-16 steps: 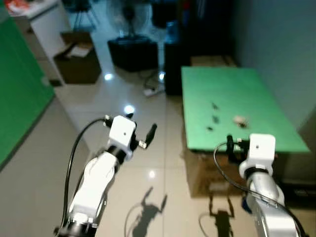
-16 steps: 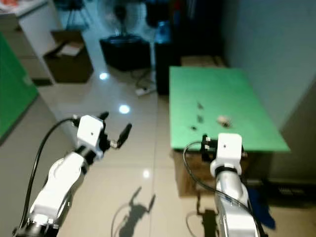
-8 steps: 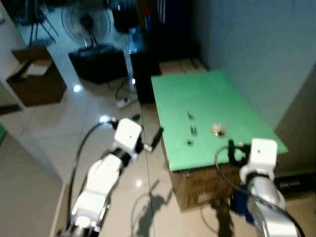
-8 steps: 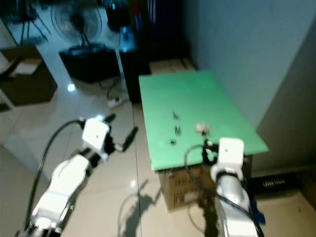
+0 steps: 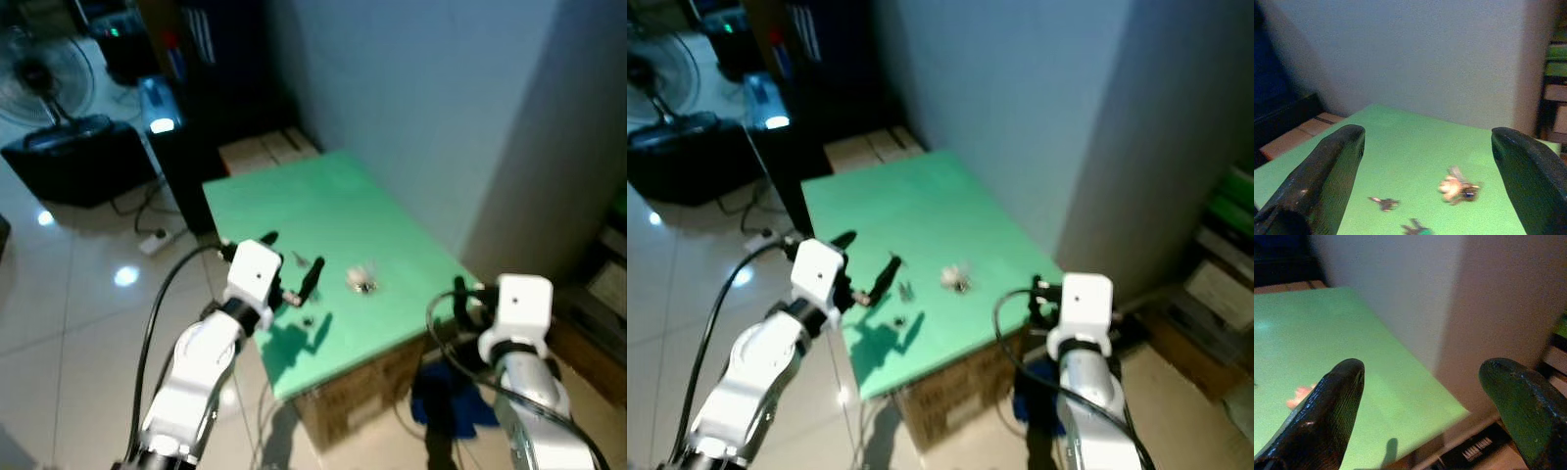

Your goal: Hang keys on a hook

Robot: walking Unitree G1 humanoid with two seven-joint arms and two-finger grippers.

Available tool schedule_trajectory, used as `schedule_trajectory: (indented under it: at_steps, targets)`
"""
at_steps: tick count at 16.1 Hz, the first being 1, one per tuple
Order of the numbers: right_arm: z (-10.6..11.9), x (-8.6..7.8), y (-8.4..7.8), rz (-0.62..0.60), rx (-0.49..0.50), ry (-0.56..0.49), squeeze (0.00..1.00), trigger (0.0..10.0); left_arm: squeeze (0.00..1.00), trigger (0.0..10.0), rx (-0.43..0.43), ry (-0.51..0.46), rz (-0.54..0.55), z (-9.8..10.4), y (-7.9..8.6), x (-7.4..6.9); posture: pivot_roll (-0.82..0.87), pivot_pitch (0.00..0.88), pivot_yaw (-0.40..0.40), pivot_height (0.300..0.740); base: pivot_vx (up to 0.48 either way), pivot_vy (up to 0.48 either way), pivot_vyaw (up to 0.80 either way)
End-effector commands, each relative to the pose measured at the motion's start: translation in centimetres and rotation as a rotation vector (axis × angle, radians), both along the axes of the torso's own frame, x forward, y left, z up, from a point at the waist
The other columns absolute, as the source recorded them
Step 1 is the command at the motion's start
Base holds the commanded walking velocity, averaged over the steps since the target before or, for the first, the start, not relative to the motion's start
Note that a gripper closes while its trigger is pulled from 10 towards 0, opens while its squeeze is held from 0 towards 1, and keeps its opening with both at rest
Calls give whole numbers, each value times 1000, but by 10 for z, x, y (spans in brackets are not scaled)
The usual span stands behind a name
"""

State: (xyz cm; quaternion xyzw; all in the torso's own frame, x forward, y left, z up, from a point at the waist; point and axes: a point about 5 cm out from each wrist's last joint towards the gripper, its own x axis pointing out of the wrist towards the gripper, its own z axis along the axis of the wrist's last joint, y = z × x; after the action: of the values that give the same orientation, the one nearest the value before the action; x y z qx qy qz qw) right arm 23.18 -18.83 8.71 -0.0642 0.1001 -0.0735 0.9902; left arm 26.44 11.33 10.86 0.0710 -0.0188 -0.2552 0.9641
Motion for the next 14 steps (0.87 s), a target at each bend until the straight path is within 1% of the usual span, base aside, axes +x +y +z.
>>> schedule_trajectory:
  at_steps: [1, 3, 4, 7, 9, 10, 11, 14]
  targets:
    - [3, 2, 12, 51, 16, -19, 0, 10000, 0, 10000, 21, 3, 24, -1, 10, 1, -97, 0, 67, 740, 386, 0, 0]
    - [4, 2, 17, 103, 22, -26, 0, 10000, 0, 10000, 24, 1, 29, -1, 11, 2, -96, 0, 67, 740, 384, 0, 0]
    - [3, 2, 21, 141, 4, -16, 0, 10000, 0, 10000, 26, 2, 28, -1, 11, 1, -96, 0, 67, 740, 382, 0, 0]
    - [-1, -1, 29, 203, 1, 8, 0, 10000, 0, 10000, 32, 2, 39, -1, 13, 1, -88, 0, 63, 740, 376, 0, 0]
    - [-2, -1, 28, 191, 20, 12, 0, 10000, 0, 10000, 17, 12, 61, -2, 15, 0, -88, 0, 63, 740, 0, 0, 0]
    - [-3, -1, 28, 198, 20, 16, 0, 10000, 0, 10000, 46, 18, 69, -4, 18, 0, -83, 0, 63, 740, 0, 0, 0]
    - [-3, -1, 28, 201, 19, 18, 0, 10000, 0, 10000, 54, 15, 67, -4, 18, 0, -83, 0, 63, 740, 0, 0, 0]
    - [-3, -2, 29, 217, 27, 19, 0, 10000, 0, 10000, 48, 21, 23, -5, 19, -5, -80, 0, 63, 740, 0, 0, 0]
